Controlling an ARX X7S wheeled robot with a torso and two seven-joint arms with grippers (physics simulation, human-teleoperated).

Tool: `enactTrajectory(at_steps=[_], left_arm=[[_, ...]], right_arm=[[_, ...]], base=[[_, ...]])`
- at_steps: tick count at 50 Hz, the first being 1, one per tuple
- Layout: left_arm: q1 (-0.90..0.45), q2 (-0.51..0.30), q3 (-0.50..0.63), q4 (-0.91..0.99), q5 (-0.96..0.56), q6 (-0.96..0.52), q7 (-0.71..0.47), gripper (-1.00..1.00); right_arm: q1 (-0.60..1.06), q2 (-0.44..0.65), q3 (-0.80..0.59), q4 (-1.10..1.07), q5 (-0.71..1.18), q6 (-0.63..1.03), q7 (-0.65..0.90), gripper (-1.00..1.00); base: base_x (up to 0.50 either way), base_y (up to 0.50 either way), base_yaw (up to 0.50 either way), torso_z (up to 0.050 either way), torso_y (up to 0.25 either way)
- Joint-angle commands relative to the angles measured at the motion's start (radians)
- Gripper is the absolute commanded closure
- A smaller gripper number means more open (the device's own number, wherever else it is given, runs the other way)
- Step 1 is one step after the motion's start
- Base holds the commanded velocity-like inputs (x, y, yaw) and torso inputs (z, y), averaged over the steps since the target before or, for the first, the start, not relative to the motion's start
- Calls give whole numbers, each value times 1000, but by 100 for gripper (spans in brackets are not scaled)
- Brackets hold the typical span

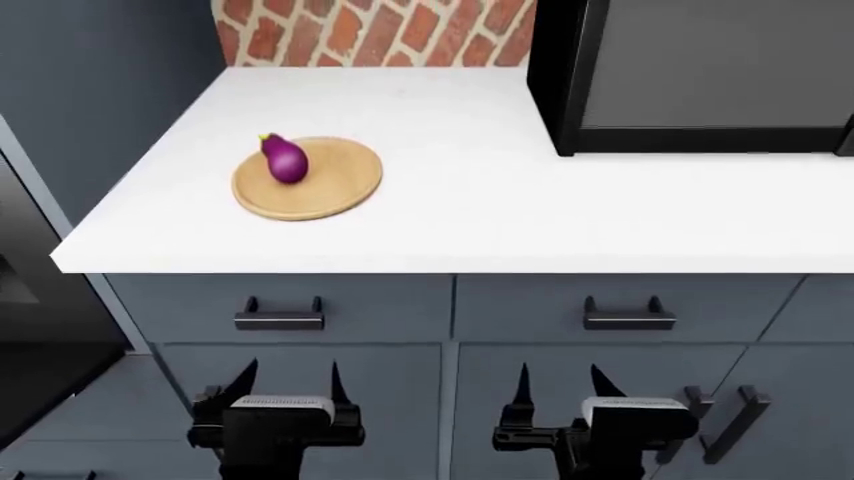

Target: Place the eggplant on the rack of the oven.

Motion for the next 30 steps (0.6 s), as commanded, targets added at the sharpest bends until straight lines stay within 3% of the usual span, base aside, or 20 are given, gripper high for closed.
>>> enactTrajectory(at_steps=[1, 8, 18, 25, 30], left_arm=[[-2, -17, 20, 14, 0, -1, -19, -100], [26, -36, 32, 152, 21, -64, -43, -100], [30, -110, 55, 522, -13, -430, 12, -100], [-71, -119, -31, 838, -204, -925, 56, -100], [-181, -88, -137, 989, -364, -1246, 76, -100]], right_arm=[[0, 13, -14, -11, 18, 5, 16, -100], [-6, 33, -43, -146, 0, 98, 41, -100], [13, 123, -62, -578, 2, 515, 70, -100], [144, 179, -38, -907, 141, 1010, 54, -100], [278, 112, 90, -1036, 289, 1313, 22, -100]], base=[[0, 0, 0, 50, 0], [0, 0, 0, 50, 0], [0, 0, 0, 50, 0], [0, 0, 0, 50, 0], [0, 0, 0, 36, 0]])
